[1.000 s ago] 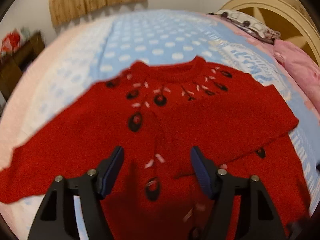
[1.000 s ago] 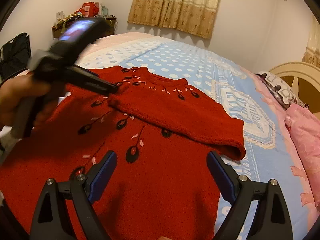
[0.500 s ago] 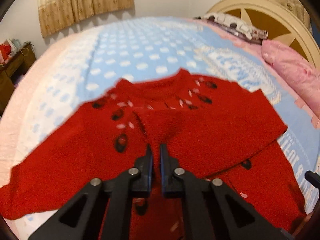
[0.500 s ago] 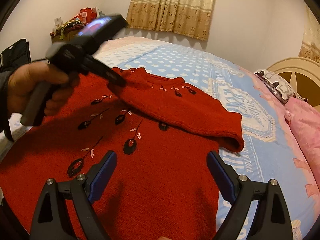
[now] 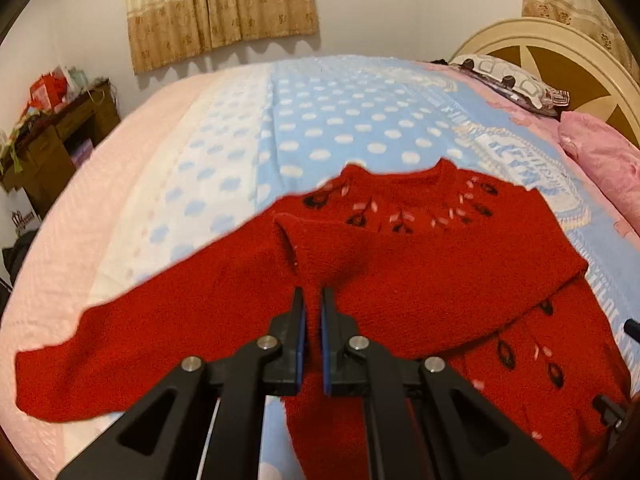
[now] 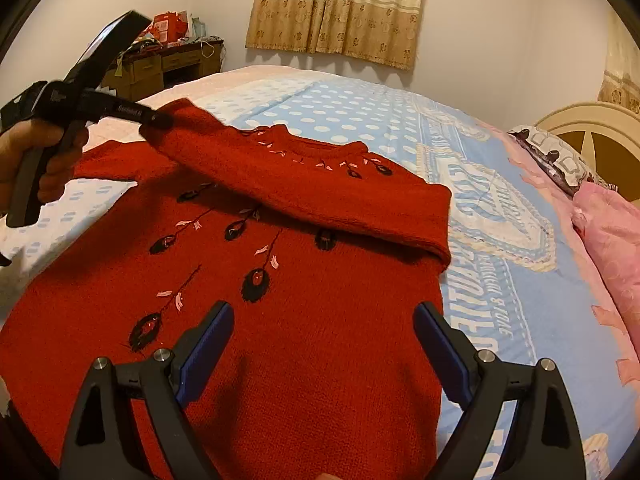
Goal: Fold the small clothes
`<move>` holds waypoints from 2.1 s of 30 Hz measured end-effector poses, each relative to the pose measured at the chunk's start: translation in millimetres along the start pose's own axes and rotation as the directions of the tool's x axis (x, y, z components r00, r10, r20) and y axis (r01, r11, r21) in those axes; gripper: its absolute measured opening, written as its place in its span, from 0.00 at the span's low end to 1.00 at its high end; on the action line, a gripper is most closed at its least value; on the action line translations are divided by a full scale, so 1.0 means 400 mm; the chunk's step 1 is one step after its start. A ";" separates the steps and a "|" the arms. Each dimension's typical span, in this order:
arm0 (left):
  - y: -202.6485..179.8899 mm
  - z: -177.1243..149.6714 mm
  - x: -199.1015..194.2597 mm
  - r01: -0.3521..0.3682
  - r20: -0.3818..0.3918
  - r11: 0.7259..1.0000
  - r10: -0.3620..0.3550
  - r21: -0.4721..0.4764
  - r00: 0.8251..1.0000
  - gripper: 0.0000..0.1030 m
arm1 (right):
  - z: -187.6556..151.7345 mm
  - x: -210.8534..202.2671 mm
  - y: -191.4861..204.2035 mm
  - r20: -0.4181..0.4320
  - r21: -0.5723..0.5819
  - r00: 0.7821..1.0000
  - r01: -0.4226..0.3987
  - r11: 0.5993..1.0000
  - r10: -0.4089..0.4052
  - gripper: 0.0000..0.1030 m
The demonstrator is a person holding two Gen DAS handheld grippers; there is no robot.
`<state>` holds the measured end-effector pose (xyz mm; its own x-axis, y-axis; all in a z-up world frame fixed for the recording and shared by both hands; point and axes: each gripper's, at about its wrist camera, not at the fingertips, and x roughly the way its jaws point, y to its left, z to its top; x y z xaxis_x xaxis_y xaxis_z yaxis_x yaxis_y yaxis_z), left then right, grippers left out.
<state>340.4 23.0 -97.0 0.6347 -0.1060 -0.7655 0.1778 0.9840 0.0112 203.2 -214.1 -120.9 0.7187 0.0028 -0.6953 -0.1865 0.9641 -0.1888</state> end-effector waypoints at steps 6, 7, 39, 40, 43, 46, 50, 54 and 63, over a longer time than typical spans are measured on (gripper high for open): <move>0.041 -0.051 0.050 -0.020 -0.061 0.998 0.016 -0.067 0.998 0.06 | -0.004 0.001 0.005 -0.005 -0.001 1.000 0.005 1.000 -0.005 0.89; 0.048 -0.058 0.050 -0.015 -0.061 0.997 0.010 -0.078 0.998 0.06 | -0.005 0.001 0.003 -0.008 0.002 1.000 0.004 1.000 -0.004 0.89; 0.121 -0.143 0.052 -0.034 -0.017 0.987 0.032 -0.160 0.999 0.64 | 0.177 0.313 -0.135 -0.284 0.129 0.955 -0.047 0.991 0.082 0.89; 0.125 -0.147 0.043 -0.032 -0.012 0.986 0.031 -0.163 0.999 0.66 | 0.190 0.295 -0.119 -0.272 0.113 0.959 -0.047 0.992 0.077 0.89; 0.139 -0.157 0.018 -0.053 0.008 0.986 0.055 -0.156 0.998 0.67 | 0.248 0.257 -0.055 -0.226 0.072 0.966 -0.108 0.992 0.122 0.89; 0.169 -0.171 -0.005 -0.083 0.007 0.983 0.085 -0.163 0.996 0.67 | 0.294 0.258 0.041 -0.203 0.018 0.964 -0.169 0.986 0.169 0.89; 0.237 -0.197 -0.040 -0.127 -0.004 0.972 0.129 -0.200 0.992 0.67 | 0.310 0.319 0.161 -0.237 -0.075 0.956 -0.197 0.978 0.174 0.89; 0.324 -0.235 -0.082 -0.192 -0.017 0.954 0.194 -0.230 0.981 0.68 | 0.276 0.381 0.223 -0.327 -0.097 0.921 -0.255 0.962 0.211 0.89; 0.596 -0.309 -0.144 -0.414 -0.104 0.843 0.404 -0.344 0.909 0.73 | 0.295 0.340 0.217 -0.228 -0.088 0.945 -0.262 0.961 0.236 0.89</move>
<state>253.2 281.4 -129.9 0.5707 0.3158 -0.7580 -0.3717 0.9225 0.1044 363.9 -98.7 -150.1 0.4822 0.1701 -0.8594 -0.4260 0.9027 -0.0604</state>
